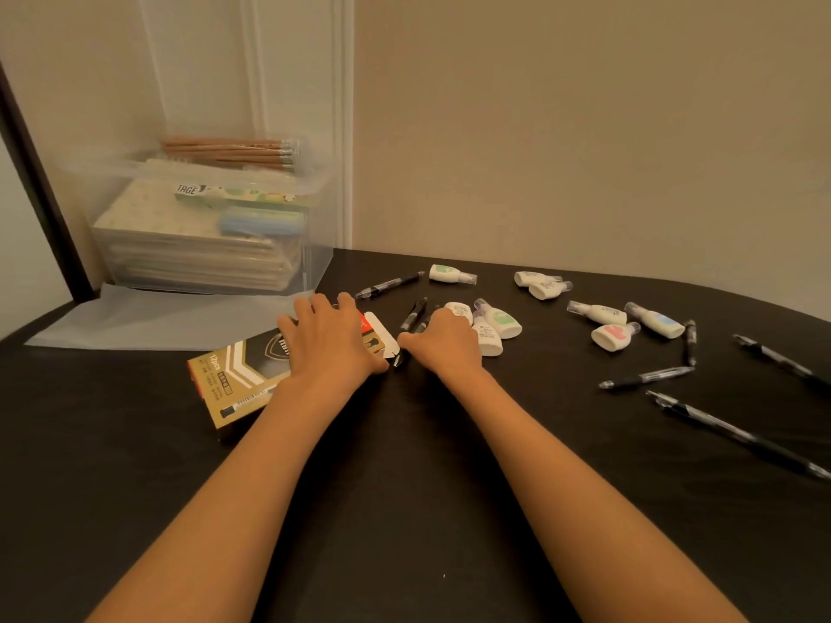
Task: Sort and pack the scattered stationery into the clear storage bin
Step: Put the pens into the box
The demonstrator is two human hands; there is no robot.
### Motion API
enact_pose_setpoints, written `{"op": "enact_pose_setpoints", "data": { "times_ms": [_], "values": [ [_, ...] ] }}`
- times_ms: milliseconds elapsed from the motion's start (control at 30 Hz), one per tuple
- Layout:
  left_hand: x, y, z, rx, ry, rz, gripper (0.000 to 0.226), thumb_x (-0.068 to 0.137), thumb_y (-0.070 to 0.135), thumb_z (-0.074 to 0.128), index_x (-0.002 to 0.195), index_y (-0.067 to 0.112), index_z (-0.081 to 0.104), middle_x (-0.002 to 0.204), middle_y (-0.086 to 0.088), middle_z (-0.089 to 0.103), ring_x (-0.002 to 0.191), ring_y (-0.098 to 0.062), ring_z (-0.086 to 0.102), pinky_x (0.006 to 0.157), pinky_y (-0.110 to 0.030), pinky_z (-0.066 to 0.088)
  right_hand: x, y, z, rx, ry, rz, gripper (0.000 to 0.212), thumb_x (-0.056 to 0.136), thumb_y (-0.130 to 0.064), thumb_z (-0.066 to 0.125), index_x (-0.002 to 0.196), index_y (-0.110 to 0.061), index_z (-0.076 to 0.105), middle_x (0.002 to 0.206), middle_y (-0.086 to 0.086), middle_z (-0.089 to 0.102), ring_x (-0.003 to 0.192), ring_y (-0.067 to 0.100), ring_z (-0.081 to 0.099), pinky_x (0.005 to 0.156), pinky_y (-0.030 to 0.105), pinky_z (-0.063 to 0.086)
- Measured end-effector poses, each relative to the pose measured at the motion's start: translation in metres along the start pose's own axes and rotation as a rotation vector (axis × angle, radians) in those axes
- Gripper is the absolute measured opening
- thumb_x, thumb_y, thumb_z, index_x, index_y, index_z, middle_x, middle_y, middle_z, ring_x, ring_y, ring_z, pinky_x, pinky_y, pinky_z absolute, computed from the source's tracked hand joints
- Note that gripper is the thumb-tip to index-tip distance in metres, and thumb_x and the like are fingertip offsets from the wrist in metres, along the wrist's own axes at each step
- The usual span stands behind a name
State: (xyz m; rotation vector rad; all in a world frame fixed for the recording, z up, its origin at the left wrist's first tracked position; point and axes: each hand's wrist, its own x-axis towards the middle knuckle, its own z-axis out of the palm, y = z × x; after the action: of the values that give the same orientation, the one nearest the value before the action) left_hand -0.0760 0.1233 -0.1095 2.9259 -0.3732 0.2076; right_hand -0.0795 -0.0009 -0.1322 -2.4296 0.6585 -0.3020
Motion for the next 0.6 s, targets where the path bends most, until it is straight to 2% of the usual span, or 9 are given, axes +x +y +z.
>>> {"op": "enact_pose_setpoints", "data": {
  "times_ms": [67, 167, 200, 267, 333, 367, 433, 500, 600],
  "values": [
    [0.000, -0.001, 0.000, 0.033, 0.000, 0.017, 0.092, 0.073, 0.054, 0.070, 0.143, 0.016, 0.024, 0.143, -0.014, 0.032, 0.132, -0.031, 0.028, 0.104, -0.040, 0.027, -0.002, -0.004, -0.002, -0.019, 0.007, 0.024, 0.033, 0.083, -0.031, 0.063, 0.107, -0.008, 0.056, 0.108, 0.009, 0.060, 0.105, 0.025, 0.056, 0.074, 0.030, 0.042],
    [-0.002, -0.002, 0.000, 0.042, 0.009, 0.037, 0.093, 0.074, 0.052, 0.071, 0.144, 0.017, 0.022, 0.143, -0.014, 0.031, 0.132, -0.032, 0.027, 0.105, -0.040, 0.026, -0.005, 0.000, -0.011, 0.100, -0.010, 0.091, 0.021, 0.082, -0.025, 0.063, 0.079, -0.009, 0.050, 0.090, 0.007, 0.059, 0.096, 0.023, 0.058, 0.069, 0.029, 0.043],
    [-0.002, -0.002, 0.000, 0.046, 0.015, 0.046, 0.093, 0.074, 0.051, 0.071, 0.144, 0.017, 0.021, 0.143, -0.014, 0.031, 0.132, -0.032, 0.027, 0.105, -0.040, 0.026, -0.006, 0.002, -0.016, 0.189, -0.030, 0.126, 0.019, 0.082, -0.022, 0.062, 0.076, -0.008, 0.050, 0.085, 0.006, 0.059, 0.089, 0.020, 0.059, 0.067, 0.029, 0.044],
    [-0.002, -0.001, -0.001, 0.039, 0.022, 0.074, 0.093, 0.073, 0.050, 0.072, 0.144, 0.018, 0.021, 0.143, -0.013, 0.030, 0.131, -0.032, 0.027, 0.104, -0.040, 0.025, -0.012, 0.007, -0.028, 0.462, -0.105, 0.196, 0.017, 0.083, -0.015, 0.060, 0.094, -0.003, 0.058, 0.083, 0.008, 0.063, 0.069, 0.013, 0.056, 0.057, 0.023, 0.044],
    [-0.004, 0.000, -0.002, 0.020, 0.019, 0.104, 0.094, 0.072, 0.051, 0.072, 0.145, 0.020, 0.021, 0.143, -0.011, 0.030, 0.132, -0.031, 0.026, 0.105, -0.040, 0.024, -0.021, 0.013, -0.041, 0.756, -0.163, 0.204, 0.033, 0.086, -0.006, 0.055, 0.117, 0.000, 0.049, 0.080, 0.011, 0.063, 0.053, 0.007, 0.048, 0.046, 0.016, 0.038],
    [-0.005, 0.001, -0.003, 0.013, 0.015, 0.121, 0.094, 0.072, 0.051, 0.072, 0.145, 0.021, 0.021, 0.143, -0.011, 0.030, 0.132, -0.031, 0.025, 0.106, -0.040, 0.024, -0.025, 0.017, -0.047, 0.869, -0.176, 0.174, 0.030, 0.087, -0.003, 0.052, 0.116, -0.003, 0.046, 0.078, 0.012, 0.063, 0.051, 0.007, 0.046, 0.043, 0.014, 0.037],
    [-0.008, 0.005, -0.005, 0.018, 0.005, 0.177, 0.095, 0.071, 0.053, 0.072, 0.145, 0.024, 0.021, 0.144, -0.008, 0.031, 0.133, -0.029, 0.026, 0.107, -0.041, 0.022, -0.033, 0.027, -0.059, 1.011, -0.221, 0.122, 0.023, 0.089, 0.001, 0.047, 0.112, -0.001, 0.048, 0.080, 0.013, 0.065, 0.053, 0.009, 0.048, 0.044, 0.014, 0.041],
    [-0.013, 0.012, -0.006, 0.040, -0.016, 0.255, 0.094, 0.069, 0.056, 0.072, 0.144, 0.027, 0.023, 0.143, -0.006, 0.033, 0.132, -0.028, 0.027, 0.108, -0.041, 0.020, -0.041, 0.039, -0.069, 1.093, -0.280, 0.098, 0.014, 0.092, -0.001, 0.046, 0.103, -0.008, 0.052, 0.084, 0.013, 0.069, 0.059, 0.011, 0.056, 0.051, 0.018, 0.048],
    [-0.021, 0.023, -0.007, 0.034, -0.068, 0.337, 0.094, 0.067, 0.060, 0.071, 0.143, 0.030, 0.024, 0.142, -0.003, 0.036, 0.132, -0.026, 0.029, 0.108, -0.040, 0.018, -0.050, 0.055, -0.076, 1.279, -0.342, 0.096, 0.019, 0.093, -0.007, 0.051, 0.112, -0.005, 0.053, 0.092, 0.015, 0.071, 0.072, 0.015, 0.069, 0.059, 0.021, 0.055]
  ]
}}
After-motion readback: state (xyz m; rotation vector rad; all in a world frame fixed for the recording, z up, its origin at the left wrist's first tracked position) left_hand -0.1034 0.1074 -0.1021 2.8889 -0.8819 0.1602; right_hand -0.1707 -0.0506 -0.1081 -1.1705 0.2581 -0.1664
